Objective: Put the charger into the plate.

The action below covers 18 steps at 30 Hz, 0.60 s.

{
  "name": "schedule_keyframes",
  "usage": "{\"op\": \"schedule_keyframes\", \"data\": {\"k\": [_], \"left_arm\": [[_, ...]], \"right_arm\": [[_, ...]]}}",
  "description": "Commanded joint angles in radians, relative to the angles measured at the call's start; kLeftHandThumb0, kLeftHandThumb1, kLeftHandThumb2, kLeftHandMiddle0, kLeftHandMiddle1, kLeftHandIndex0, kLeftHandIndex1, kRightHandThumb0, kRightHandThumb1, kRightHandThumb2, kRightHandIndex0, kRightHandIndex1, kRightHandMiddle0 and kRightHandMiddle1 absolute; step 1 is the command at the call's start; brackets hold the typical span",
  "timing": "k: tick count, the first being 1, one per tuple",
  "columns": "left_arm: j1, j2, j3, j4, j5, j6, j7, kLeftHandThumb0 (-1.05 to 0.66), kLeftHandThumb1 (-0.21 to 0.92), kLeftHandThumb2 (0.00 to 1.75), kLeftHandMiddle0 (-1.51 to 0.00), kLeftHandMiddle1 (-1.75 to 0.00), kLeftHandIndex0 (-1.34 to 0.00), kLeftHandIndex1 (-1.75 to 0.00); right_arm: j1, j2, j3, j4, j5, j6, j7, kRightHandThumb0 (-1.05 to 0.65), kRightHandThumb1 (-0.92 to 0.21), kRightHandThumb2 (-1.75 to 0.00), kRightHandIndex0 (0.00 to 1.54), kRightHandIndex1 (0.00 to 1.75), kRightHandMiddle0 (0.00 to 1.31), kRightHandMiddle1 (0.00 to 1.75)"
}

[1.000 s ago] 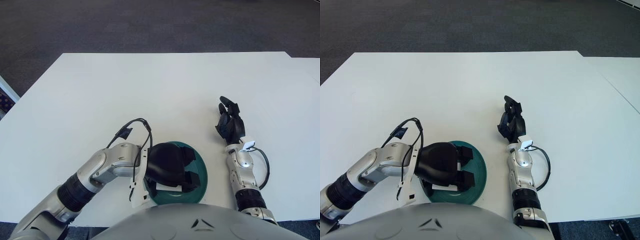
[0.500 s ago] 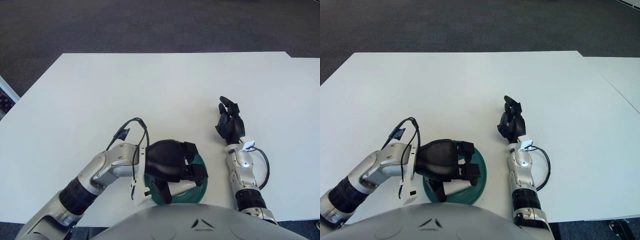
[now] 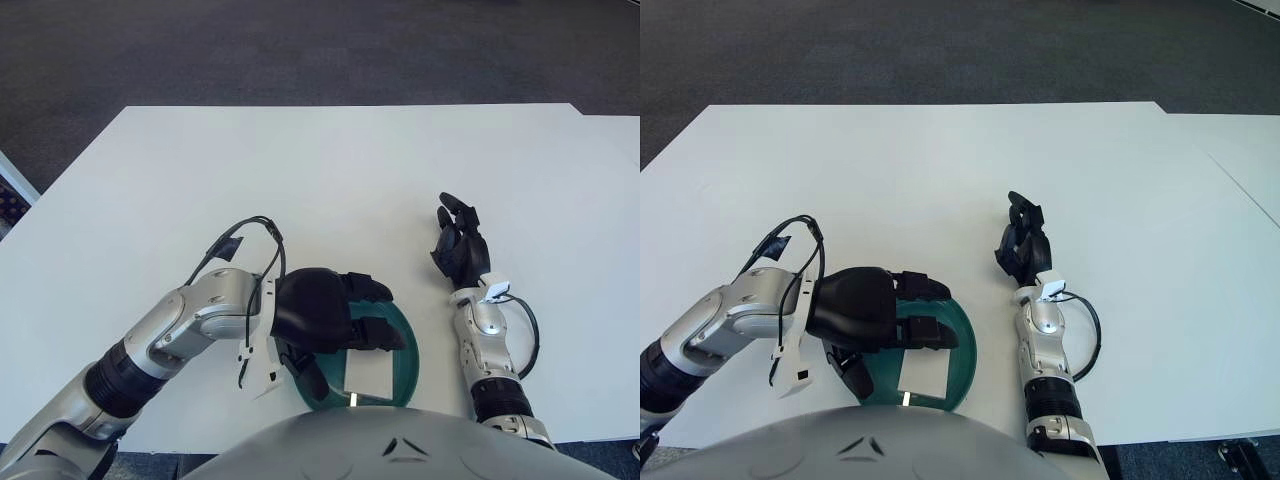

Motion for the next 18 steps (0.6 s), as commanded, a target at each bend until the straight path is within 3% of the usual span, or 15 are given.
{"op": "schedule_keyframes", "data": {"k": [1, 8, 13, 17, 18], "left_arm": [[-0.018, 0.015, 0.009, -0.004, -0.018, 0.014, -0.020, -1.05, 0.92, 0.88, 0.00, 0.00, 0.00, 0.00], [-0.039, 0.026, 0.014, 0.020, -0.045, 0.018, -0.043, -1.05, 0.92, 0.89, 0.00, 0.00, 0.00, 0.00], [-0.063, -0.010, 0.027, 0.134, -0.051, 0.011, 0.011, -1.05, 0.92, 0.91, 0.00, 0.00, 0.00, 0.00], [-0.006, -0.141, 0.117, 0.277, -0.125, 0.160, 0.159, -1.05, 0.92, 0.88, -0.07, -0.01, -0.05, -0.06], [0.057, -0.199, 0.155, 0.272, -0.172, 0.225, 0.221, -1.05, 0.92, 0.86, -0.13, -0.01, -0.03, -0.23]], "right_arm": [[0.151, 0.033, 0.031, 0.100, -0.010, 0.135, -0.004, -0.81, -0.92, -0.89, 0.32, 0.00, 0.00, 0.75], [0.152, 0.031, 0.034, 0.094, -0.007, 0.132, -0.005, -0.80, -0.92, -0.88, 0.33, 0.01, 0.00, 0.73], [0.161, 0.034, 0.030, 0.080, 0.010, 0.139, 0.005, -0.79, -0.92, -0.87, 0.33, 0.00, 0.00, 0.71], [0.165, 0.045, 0.026, 0.109, 0.025, 0.111, 0.016, -0.77, -0.92, -0.87, 0.33, 0.01, 0.00, 0.69], [0.161, 0.049, 0.022, 0.127, 0.032, 0.103, 0.018, -0.77, -0.92, -0.87, 0.34, 0.01, 0.00, 0.69]]}}
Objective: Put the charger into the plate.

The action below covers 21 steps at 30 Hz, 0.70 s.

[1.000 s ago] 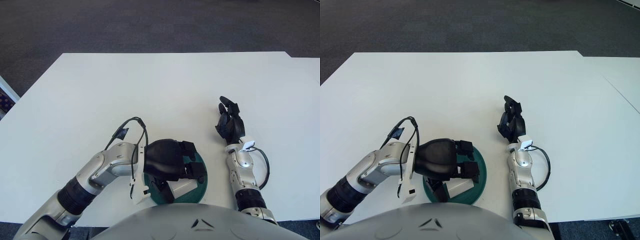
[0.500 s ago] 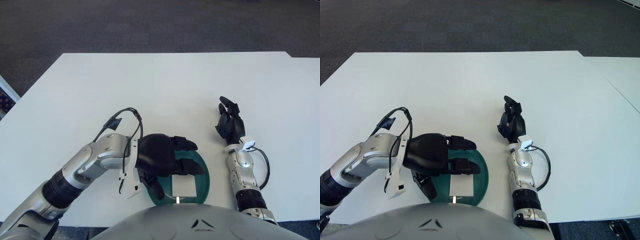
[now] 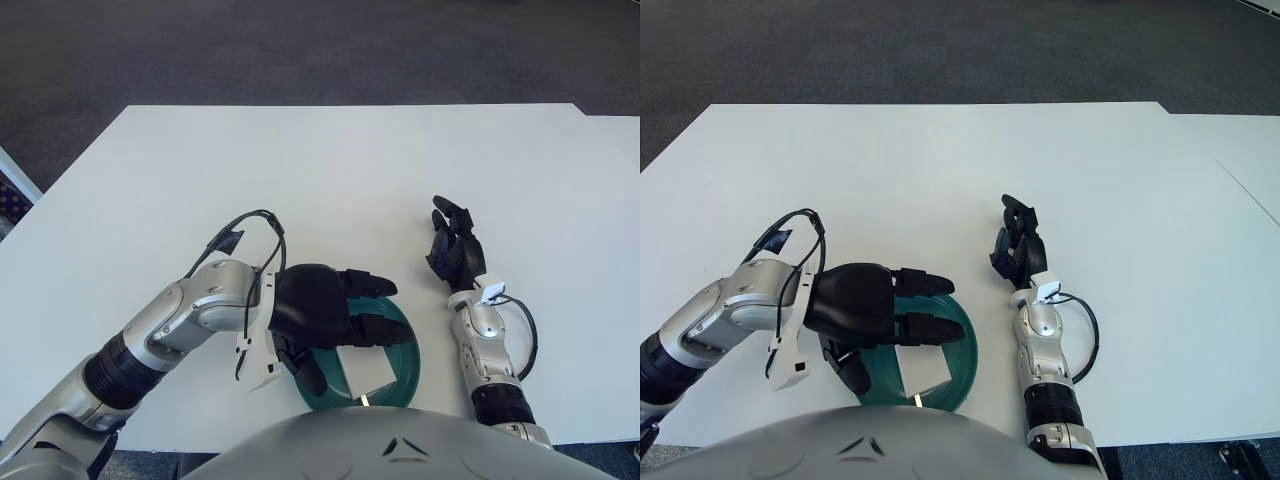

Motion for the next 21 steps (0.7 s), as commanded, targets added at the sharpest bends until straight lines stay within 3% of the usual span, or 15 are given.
{"op": "schedule_keyframes", "data": {"k": [1, 3, 5, 7, 9, 11, 14, 17, 21], "left_arm": [[0.128, -0.159, 0.122, 0.066, -0.119, 0.192, 0.190, -1.05, 0.92, 0.81, -0.20, -0.01, -0.02, -0.44], [0.283, -0.328, 0.173, 0.042, -0.230, 0.332, 0.341, -1.03, 0.92, 0.74, -0.31, -0.04, -0.03, -0.66], [0.351, -0.422, 0.198, 0.022, -0.290, 0.416, 0.422, -1.02, 0.92, 0.69, -0.38, -0.05, -0.03, -0.78], [0.442, -0.565, 0.307, -0.048, -0.470, 0.547, 0.554, -0.97, 0.92, 0.65, -0.47, -0.09, -0.08, -0.89], [0.518, -0.648, 0.379, -0.084, -0.605, 0.596, 0.629, -0.94, 0.92, 0.65, -0.52, -0.11, -0.12, -0.95], [0.578, -0.732, 0.445, -0.079, -0.741, 0.599, 0.699, -0.93, 0.92, 0.67, -0.54, -0.12, -0.13, -0.96], [0.587, -0.847, 0.522, -0.069, -0.854, 0.600, 0.824, -0.94, 0.92, 0.69, -0.54, -0.12, -0.11, -0.96], [0.565, -0.895, 0.550, -0.044, -0.846, 0.554, 0.887, -0.95, 0.92, 0.73, -0.52, -0.11, -0.09, -0.96], [0.502, -0.906, 0.558, 0.146, -0.742, 0.401, 0.950, -0.97, 0.92, 0.76, -0.50, -0.10, -0.11, -0.97]], "right_arm": [[0.140, 0.049, 0.008, 0.162, 0.025, 0.082, 0.014, -0.77, -0.92, -0.86, 0.34, 0.01, 0.00, 0.69], [0.129, 0.055, -0.002, 0.185, 0.037, 0.072, 0.015, -0.78, -0.92, -0.86, 0.35, 0.01, 0.00, 0.69], [0.123, 0.057, -0.008, 0.200, 0.041, 0.063, 0.016, -0.78, -0.92, -0.85, 0.35, 0.01, 0.00, 0.70], [0.120, 0.057, -0.013, 0.211, 0.041, 0.054, 0.012, -0.79, -0.92, -0.85, 0.36, 0.01, 0.00, 0.73], [0.121, 0.056, -0.016, 0.214, 0.040, 0.048, 0.011, -0.80, -0.92, -0.86, 0.37, 0.02, 0.00, 0.76], [0.119, 0.054, -0.017, 0.219, 0.037, 0.043, 0.009, -0.81, -0.92, -0.86, 0.38, 0.02, 0.01, 0.77], [0.121, 0.046, -0.016, 0.215, 0.034, 0.040, 0.014, -0.82, -0.92, -0.86, 0.39, 0.02, 0.01, 0.79], [0.130, 0.040, -0.011, 0.191, 0.030, 0.041, 0.020, -0.83, -0.92, -0.87, 0.40, 0.03, 0.01, 0.80], [0.140, 0.032, -0.008, 0.175, 0.029, 0.028, 0.034, -0.83, -0.92, -0.88, 0.41, 0.03, 0.00, 0.80]]}}
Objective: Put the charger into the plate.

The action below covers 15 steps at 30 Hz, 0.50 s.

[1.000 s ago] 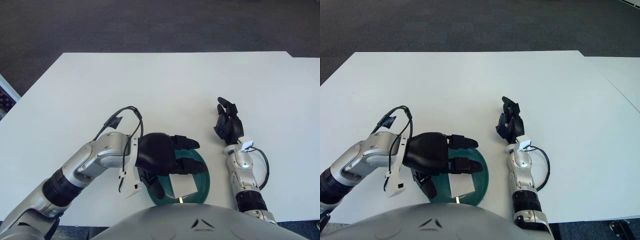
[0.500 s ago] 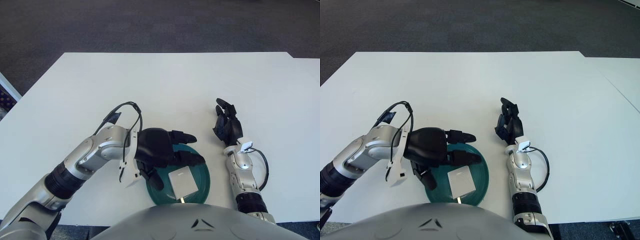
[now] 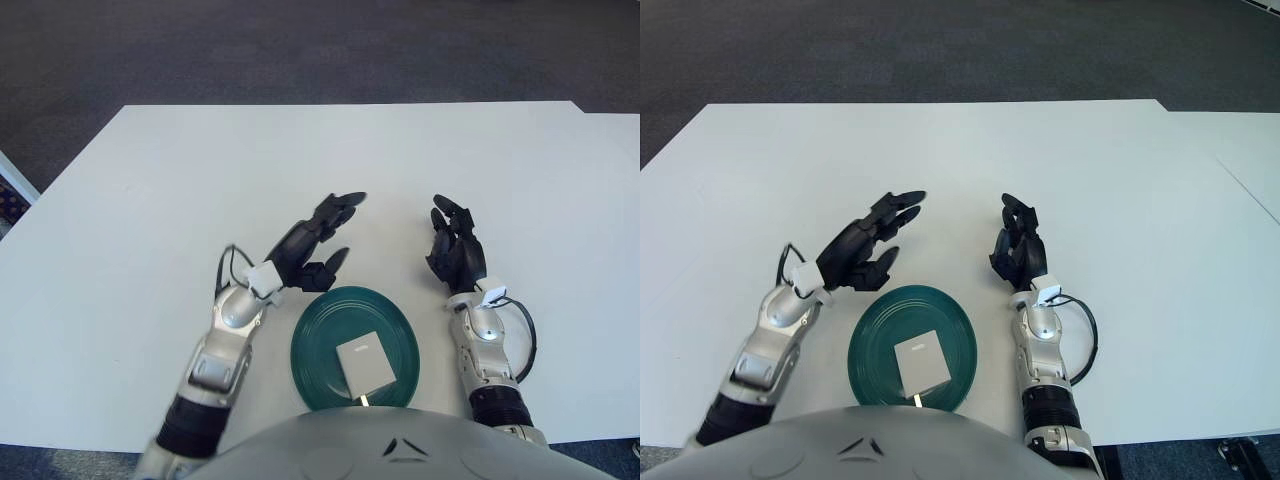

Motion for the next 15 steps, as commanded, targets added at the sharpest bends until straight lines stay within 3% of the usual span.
{"op": "schedule_keyframes", "data": {"k": [1, 6, 11, 15], "left_arm": [[-0.012, -0.221, 0.118, 0.167, -0.033, -0.117, 0.207, -0.98, 0.92, 0.77, -0.51, -0.11, -0.14, -0.98], [0.045, -0.171, 0.033, 0.226, 0.012, -0.184, 0.185, -0.99, 0.92, 0.79, -0.55, -0.12, -0.20, -1.01], [0.170, -0.088, -0.107, 0.196, 0.127, -0.231, 0.174, -0.97, 0.92, 0.84, -0.56, -0.12, -0.20, -0.96], [0.184, -0.050, -0.129, 0.195, 0.137, -0.215, 0.161, -0.96, 0.92, 0.87, -0.54, -0.11, -0.19, -0.94]], "right_arm": [[0.141, 0.023, 0.001, 0.161, 0.022, 0.079, 0.022, -0.83, -0.92, -0.88, 0.42, 0.03, 0.00, 0.81], [0.138, 0.022, -0.003, 0.155, 0.026, 0.078, 0.032, -0.83, -0.92, -0.89, 0.44, 0.04, 0.01, 0.81], [0.140, 0.021, -0.006, 0.138, 0.024, 0.081, 0.041, -0.82, -0.92, -0.89, 0.44, 0.03, 0.00, 0.81], [0.148, 0.021, -0.004, 0.127, 0.018, 0.082, 0.041, -0.81, -0.92, -0.90, 0.43, 0.03, 0.00, 0.79]]}}
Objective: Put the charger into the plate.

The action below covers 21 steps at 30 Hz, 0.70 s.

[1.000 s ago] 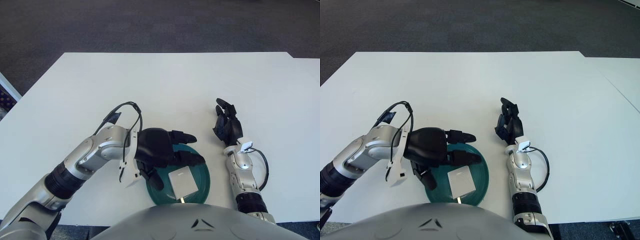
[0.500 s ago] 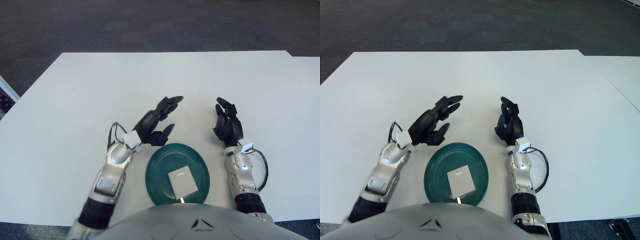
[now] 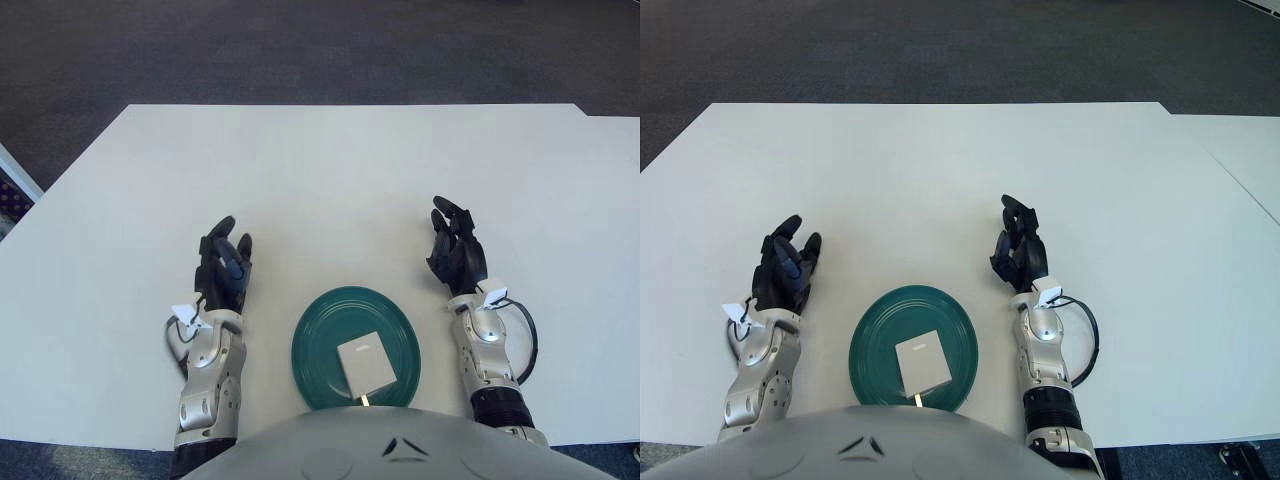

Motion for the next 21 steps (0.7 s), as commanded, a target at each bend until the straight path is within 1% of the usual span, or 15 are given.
{"op": "schedule_keyframes", "data": {"k": [1, 7, 13, 17, 21], "left_arm": [[0.044, -0.033, -0.025, 0.056, -0.001, 0.055, -0.016, -0.96, 0.92, 0.88, -0.54, -0.11, -0.18, -0.94], [0.061, -0.001, -0.001, 0.096, -0.037, 0.087, -0.057, -0.96, 0.92, 0.92, -0.54, -0.10, -0.15, -0.92], [0.074, -0.010, 0.010, 0.115, -0.037, 0.092, -0.065, -0.96, 0.92, 0.92, -0.57, -0.12, -0.16, -0.93], [0.083, -0.014, 0.010, 0.122, -0.037, 0.100, -0.066, -0.96, 0.92, 0.91, -0.60, -0.15, -0.19, -0.96], [0.085, -0.010, 0.010, 0.127, -0.033, 0.104, -0.075, -0.95, 0.92, 0.91, -0.60, -0.15, -0.20, -0.97]], "right_arm": [[0.145, 0.024, 0.006, 0.118, 0.014, 0.084, 0.004, -0.81, -0.92, -0.91, 0.43, 0.02, 0.00, 0.79], [0.165, 0.020, 0.011, 0.099, -0.001, 0.095, -0.005, -0.81, -0.92, -0.92, 0.42, 0.02, 0.00, 0.78], [0.171, 0.013, 0.018, 0.095, -0.018, 0.103, -0.018, -0.82, -0.92, -0.93, 0.42, 0.01, 0.00, 0.78], [0.171, 0.011, 0.016, 0.094, -0.011, 0.111, -0.013, -0.83, -0.92, -0.93, 0.42, 0.02, 0.01, 0.79], [0.170, 0.008, 0.015, 0.096, -0.004, 0.110, -0.007, -0.83, -0.92, -0.92, 0.43, 0.02, 0.01, 0.80]]}}
